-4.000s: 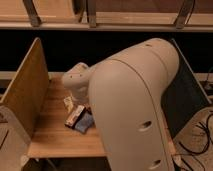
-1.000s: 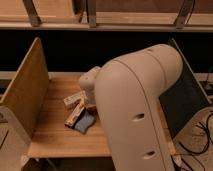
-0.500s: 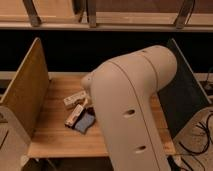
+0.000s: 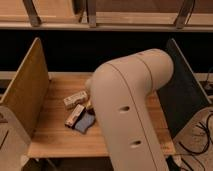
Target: Place the pepper on the white sponge
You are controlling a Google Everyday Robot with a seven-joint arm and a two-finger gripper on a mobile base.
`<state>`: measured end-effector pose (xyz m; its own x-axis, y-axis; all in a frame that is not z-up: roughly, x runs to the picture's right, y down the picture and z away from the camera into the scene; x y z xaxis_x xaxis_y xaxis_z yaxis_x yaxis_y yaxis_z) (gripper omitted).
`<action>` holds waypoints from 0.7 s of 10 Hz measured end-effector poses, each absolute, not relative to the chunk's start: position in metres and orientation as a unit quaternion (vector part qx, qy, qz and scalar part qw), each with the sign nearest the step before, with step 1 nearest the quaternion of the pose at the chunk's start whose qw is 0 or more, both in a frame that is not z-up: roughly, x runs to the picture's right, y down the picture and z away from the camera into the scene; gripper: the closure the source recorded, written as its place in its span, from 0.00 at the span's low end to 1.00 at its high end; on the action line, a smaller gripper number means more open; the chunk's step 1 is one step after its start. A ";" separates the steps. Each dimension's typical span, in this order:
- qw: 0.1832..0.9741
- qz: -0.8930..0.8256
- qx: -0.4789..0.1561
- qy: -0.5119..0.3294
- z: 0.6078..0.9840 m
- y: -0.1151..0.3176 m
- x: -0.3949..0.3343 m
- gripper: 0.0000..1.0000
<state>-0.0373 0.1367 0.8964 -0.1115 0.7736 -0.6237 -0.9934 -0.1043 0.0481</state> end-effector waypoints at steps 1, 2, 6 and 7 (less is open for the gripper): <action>0.623 0.707 -0.232 0.243 0.899 0.141 -0.036 0.20; 0.621 0.707 -0.233 0.245 0.901 0.144 -0.036 0.20; 0.636 0.697 -0.232 0.238 0.907 0.146 -0.036 0.46; 0.640 0.695 -0.231 0.232 0.908 0.145 -0.037 0.58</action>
<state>-0.0371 0.1453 0.9084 -0.0733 0.7828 -0.6180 -0.9970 -0.0724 0.0265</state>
